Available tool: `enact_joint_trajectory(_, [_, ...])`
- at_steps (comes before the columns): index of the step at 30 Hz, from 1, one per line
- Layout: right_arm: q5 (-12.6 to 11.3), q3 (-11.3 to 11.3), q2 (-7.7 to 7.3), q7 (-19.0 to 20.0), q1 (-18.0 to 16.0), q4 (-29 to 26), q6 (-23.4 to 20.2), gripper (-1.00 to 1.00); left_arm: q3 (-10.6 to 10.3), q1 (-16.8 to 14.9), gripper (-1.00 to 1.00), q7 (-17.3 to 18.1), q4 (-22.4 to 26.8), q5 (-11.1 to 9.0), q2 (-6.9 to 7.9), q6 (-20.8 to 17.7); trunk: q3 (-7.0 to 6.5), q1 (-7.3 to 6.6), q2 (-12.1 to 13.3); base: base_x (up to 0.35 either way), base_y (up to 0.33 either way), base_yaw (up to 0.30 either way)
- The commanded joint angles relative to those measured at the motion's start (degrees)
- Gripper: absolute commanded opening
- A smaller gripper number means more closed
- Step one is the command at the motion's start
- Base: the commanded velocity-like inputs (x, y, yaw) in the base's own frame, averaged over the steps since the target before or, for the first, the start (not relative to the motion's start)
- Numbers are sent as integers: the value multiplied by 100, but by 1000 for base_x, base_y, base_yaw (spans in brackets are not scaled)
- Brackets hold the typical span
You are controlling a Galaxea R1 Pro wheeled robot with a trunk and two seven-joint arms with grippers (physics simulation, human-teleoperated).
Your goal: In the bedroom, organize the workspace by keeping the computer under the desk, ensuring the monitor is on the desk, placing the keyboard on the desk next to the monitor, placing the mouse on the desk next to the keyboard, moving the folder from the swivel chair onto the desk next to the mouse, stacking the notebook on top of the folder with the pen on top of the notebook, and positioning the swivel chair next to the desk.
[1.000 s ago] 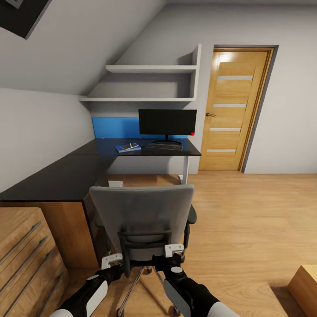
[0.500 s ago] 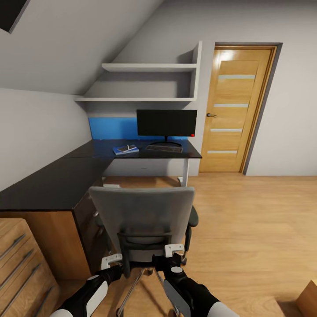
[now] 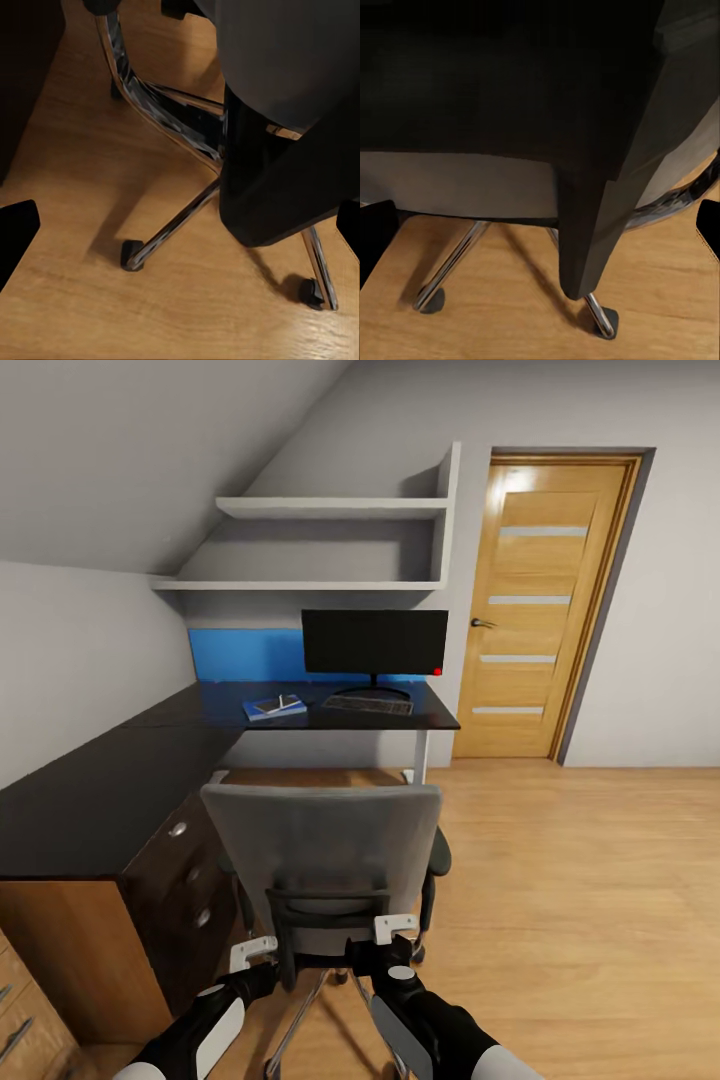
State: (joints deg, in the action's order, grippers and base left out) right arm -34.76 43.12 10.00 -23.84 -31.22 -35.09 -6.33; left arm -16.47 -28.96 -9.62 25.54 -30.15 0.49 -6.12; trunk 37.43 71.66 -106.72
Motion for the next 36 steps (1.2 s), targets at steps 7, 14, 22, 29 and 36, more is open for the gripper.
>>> enact_joint_trajectory(7, [4, 14, 0, -42, -7, -7, -26, 100, -32, -4, 100, -31, 21, -26, 4, -22, 5, 3, -2, 333, -87, 0])
enact_joint_trajectory(14, [4, 17, 0, -42, -7, -7, -26, 100, -32, -5, 100, -31, 21, -26, 4, -21, 5, 3, -2, 334, -76, 0])
enact_joint_trajectory(22, [4, 16, 0, -42, -7, -7, -26, 100, -32, -3, 100, -31, 21, -26, 4, -21, 5, 3, -2, 336, -15, 47])
enact_joint_trajectory(29, [4, 9, 0, -42, -7, -13, -20, 100, -32, 0, 100, -32, 21, -26, 4, -21, 5, 3, -2, 336, -1, 41])
enact_joint_trajectory(36, [4, 7, 0, -54, -5, -40, -17, 100, -32, -4, 100, -31, 21, -26, 4, -21, 5, 3, -2, 336, 0, 4])
